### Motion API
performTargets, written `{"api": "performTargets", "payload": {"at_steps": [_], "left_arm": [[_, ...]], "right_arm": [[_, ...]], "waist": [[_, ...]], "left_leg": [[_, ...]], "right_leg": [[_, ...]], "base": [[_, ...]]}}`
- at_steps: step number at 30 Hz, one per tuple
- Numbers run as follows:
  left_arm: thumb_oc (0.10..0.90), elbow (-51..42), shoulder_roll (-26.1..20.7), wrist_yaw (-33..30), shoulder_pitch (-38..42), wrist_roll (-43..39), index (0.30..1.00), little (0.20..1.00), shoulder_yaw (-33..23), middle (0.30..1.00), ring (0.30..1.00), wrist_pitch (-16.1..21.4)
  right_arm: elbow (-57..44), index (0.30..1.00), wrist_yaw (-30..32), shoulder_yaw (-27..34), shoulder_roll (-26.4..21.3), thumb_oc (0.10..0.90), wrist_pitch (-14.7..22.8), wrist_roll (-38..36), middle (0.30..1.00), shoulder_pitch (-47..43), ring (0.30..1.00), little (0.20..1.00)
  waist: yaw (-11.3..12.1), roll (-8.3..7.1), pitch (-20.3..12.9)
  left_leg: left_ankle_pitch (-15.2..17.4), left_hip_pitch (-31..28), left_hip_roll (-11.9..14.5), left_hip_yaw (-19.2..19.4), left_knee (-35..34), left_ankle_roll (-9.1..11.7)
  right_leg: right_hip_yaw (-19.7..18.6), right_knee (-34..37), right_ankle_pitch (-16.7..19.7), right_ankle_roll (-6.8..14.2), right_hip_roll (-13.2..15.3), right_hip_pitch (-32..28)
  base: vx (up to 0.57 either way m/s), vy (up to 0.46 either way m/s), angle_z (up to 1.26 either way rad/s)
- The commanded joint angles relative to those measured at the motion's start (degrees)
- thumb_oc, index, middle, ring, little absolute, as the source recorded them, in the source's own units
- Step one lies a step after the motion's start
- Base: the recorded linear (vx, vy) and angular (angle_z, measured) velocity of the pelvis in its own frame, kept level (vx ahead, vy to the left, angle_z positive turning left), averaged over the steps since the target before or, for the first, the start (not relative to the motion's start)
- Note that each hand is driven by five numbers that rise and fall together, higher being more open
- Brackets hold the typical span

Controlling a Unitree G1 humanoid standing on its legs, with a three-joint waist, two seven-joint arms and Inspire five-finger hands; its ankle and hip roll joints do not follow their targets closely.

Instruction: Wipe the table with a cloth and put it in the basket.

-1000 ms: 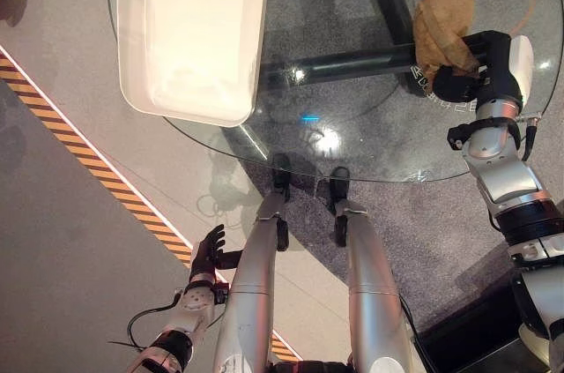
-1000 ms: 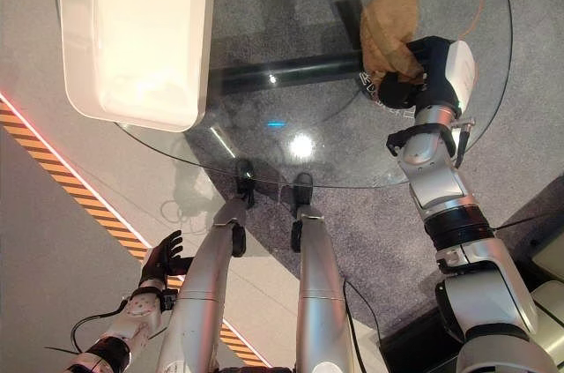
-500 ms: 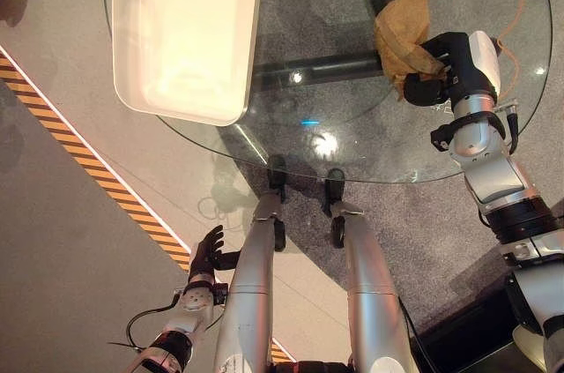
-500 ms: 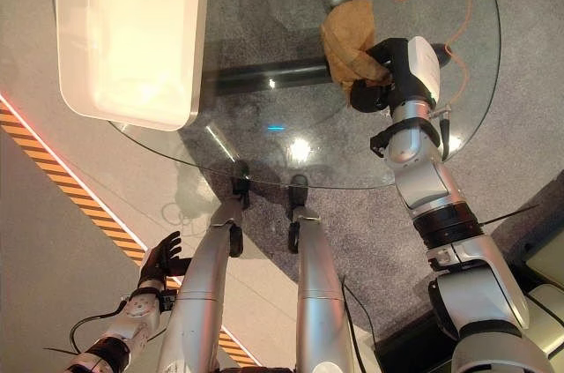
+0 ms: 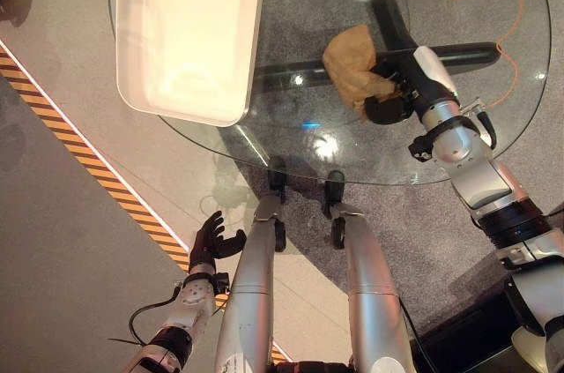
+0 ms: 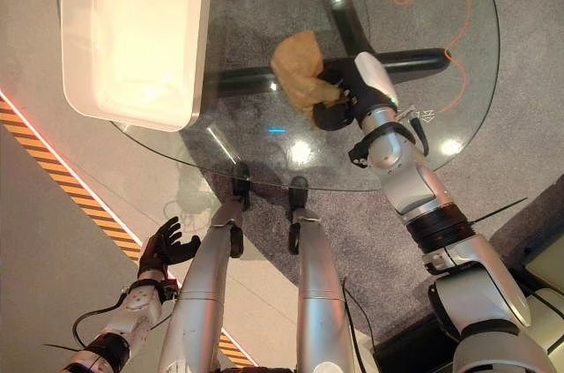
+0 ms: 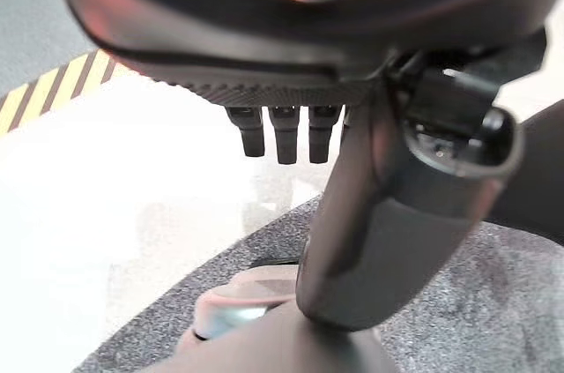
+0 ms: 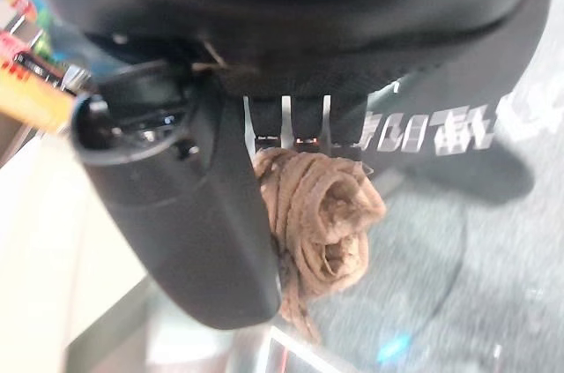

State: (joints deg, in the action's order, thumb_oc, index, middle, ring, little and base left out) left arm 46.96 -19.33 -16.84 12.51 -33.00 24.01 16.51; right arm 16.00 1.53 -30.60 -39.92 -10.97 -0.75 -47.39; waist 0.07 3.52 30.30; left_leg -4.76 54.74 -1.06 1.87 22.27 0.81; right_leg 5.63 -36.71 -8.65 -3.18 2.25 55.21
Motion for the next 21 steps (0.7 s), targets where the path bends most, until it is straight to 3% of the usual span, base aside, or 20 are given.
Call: {"api": "performTargets", "payload": {"at_steps": [1,8,13,16,19,21], "left_arm": [[0.8,-1.2,1.7,-0.6,-3.2,-1.4,0.9,0.9,1.9,0.9,0.9,0.6],[0.8,-1.3,1.9,-1.0,-3.6,-2.1,0.9,0.9,1.1,0.9,0.9,1.3],[0.8,-1.8,2.0,-2.0,-4.2,-7.3,0.9,0.9,-0.3,0.9,0.9,2.8],[0.8,-1.8,2.2,-4.2,-4.5,-11.2,0.9,0.9,-2.5,0.9,0.9,5.8],[0.8,-2.8,2.0,-8.7,-4.9,-15.5,0.9,0.9,-8.2,0.9,0.9,10.5],[0.8,-4.1,2.0,-7.9,-5.5,-16.9,0.9,0.9,-10.9,0.9,0.9,12.3]], "right_arm": [[-6.9,0.3,-5.7,-8.9,7.0,0.1,4.5,-4.3,0.3,6.9,0.3,0.2],[-5.7,0.3,-3.1,-6.5,6.9,0.1,5.9,-6.0,0.3,7.8,0.3,0.2],[-6.7,0.3,-3.7,-5.2,6.9,0.1,5.9,-7.8,0.3,8.6,0.3,0.2],[-6.8,0.3,-3.1,-4.6,7.3,0.1,6.2,-8.9,0.3,9.1,0.3,0.2],[-7.1,0.3,0.0,-1.9,8.5,0.1,7.5,-11.9,0.3,10.3,0.3,0.2],[-7.6,0.3,2.4,-0.2,9.2,0.1,8.3,-12.6,0.3,11.3,0.3,0.2]], "waist": [[1.4,1.21,-0.5],[1.4,1.11,-0.5],[1.3,1.15,-0.5],[1.4,1.14,-0.5],[1.7,0.9,-0.5],[1.9,0.68,-0.5]], "left_leg": [[8.3,0.3,-3.7,1.8,8.4,-5.0],[8.5,0.3,-3.7,1.7,8.4,-5.1],[8.5,-0.3,-3.7,1.6,8.2,-5.1],[8.6,-0.7,-3.7,1.5,8.2,-5.1],[9.0,-2.1,-3.6,1.2,8.3,-5.0],[9.2,-2.9,-3.5,0.9,8.3,-4.9]], "right_leg": [[-1.1,8.1,9.8,2.9,-0.2,1.4],[-1.1,8.1,9.7,2.9,-0.2,1.4],[-1.1,8.2,9.6,2.8,-0.2,1.0],[-1.1,7.8,9.3,2.8,-0.2,0.7],[-1.0,7.5,8.4,2.6,-0.3,-0.7],[-0.9,7.5,8.0,2.6,-0.4,-1.6]], "base": [[0.01,-0.004,0.07],[0.0,0.0,0.07],[0.01,-0.009,0.05],[0.02,-0.019,0.06],[0.01,-0.046,0.04],[0.01,-0.05,0.03]]}}
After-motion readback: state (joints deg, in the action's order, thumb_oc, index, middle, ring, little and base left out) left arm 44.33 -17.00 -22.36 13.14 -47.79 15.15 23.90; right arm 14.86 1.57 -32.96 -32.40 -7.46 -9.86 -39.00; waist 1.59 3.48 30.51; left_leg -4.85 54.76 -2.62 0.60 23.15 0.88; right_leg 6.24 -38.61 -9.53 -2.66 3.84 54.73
